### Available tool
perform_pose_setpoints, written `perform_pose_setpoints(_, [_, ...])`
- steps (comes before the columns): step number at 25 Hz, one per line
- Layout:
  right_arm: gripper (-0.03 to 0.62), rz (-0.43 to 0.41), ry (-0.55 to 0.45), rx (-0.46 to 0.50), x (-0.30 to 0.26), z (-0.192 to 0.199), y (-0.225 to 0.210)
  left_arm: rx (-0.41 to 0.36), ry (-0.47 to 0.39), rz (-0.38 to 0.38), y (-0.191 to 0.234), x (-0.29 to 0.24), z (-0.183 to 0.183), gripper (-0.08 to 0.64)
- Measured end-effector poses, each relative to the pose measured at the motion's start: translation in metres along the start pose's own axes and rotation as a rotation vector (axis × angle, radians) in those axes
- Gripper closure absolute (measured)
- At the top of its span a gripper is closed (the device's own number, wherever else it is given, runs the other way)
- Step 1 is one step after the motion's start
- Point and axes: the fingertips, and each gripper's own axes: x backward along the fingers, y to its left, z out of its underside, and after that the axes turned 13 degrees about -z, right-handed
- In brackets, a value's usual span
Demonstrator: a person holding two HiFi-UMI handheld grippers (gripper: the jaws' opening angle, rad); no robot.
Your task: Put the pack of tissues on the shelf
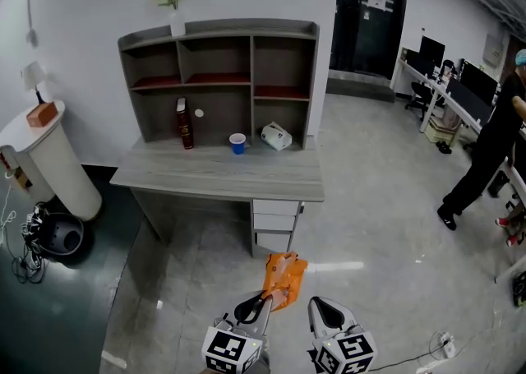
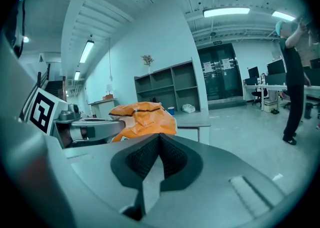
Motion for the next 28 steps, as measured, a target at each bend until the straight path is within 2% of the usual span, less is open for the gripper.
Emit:
perform_pose_setpoints(17, [0.594, 0.000, 0.035, 0.020, -0.115, -0.038, -0.047, 0.020, -0.001, 0.013, 0.074, -0.093, -0.026, 0.557])
perform_pose_setpoints(28, [0.594, 0.025, 0.033, 0.011, -0.147, -0.053, -0.074, 0.014, 0.001, 0.003, 0.095, -0.136, -0.038, 0.557])
